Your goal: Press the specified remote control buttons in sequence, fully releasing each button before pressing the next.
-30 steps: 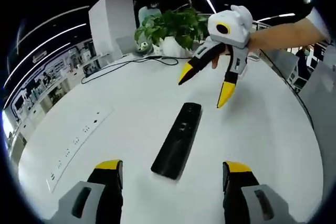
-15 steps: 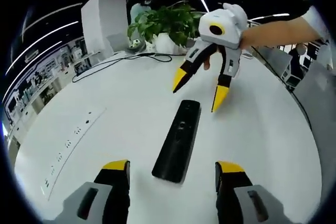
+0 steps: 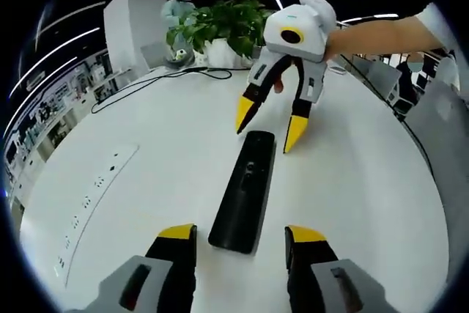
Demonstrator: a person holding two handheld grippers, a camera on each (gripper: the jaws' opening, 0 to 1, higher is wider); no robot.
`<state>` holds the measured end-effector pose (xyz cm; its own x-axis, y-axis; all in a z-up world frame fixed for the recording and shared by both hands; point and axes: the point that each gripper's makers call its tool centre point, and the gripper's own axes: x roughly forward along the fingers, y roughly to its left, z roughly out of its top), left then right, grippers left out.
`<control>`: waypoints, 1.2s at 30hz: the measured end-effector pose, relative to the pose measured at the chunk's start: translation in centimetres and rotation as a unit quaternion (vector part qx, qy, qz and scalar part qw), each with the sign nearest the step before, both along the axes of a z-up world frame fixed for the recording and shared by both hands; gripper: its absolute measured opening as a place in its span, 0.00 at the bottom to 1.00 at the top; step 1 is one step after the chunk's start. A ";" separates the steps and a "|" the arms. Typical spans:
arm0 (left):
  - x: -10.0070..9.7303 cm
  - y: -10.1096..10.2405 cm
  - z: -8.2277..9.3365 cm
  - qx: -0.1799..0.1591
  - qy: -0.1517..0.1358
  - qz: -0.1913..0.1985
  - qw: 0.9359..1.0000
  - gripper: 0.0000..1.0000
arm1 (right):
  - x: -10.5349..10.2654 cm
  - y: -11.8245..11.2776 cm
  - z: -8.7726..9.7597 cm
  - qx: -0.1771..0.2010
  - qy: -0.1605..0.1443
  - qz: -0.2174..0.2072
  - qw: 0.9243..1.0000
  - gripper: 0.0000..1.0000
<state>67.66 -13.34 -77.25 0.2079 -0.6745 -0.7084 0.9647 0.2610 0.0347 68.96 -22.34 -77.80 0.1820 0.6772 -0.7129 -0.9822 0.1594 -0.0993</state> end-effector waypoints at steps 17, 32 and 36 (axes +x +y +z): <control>0.3 -0.1 -0.4 -0.002 0.014 -0.003 1.000 0.38 | 0.2 0.2 -0.1 -0.010 0.019 0.010 1.000 0.22; 1.7 0.4 -0.9 -0.003 0.007 -0.010 1.000 0.26 | 0.1 0.2 -0.4 -0.014 0.039 0.030 0.999 0.21; 1.7 0.5 -0.9 0.011 -0.010 -0.021 1.000 0.25 | 0.6 0.2 -0.4 -0.015 0.029 0.032 0.999 0.21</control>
<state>69.35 -12.83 -78.13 0.1943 -0.6669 -0.7194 0.9739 0.2186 0.0605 69.59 -22.18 -78.24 0.0970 0.6647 -0.7407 -0.9945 0.0937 -0.0462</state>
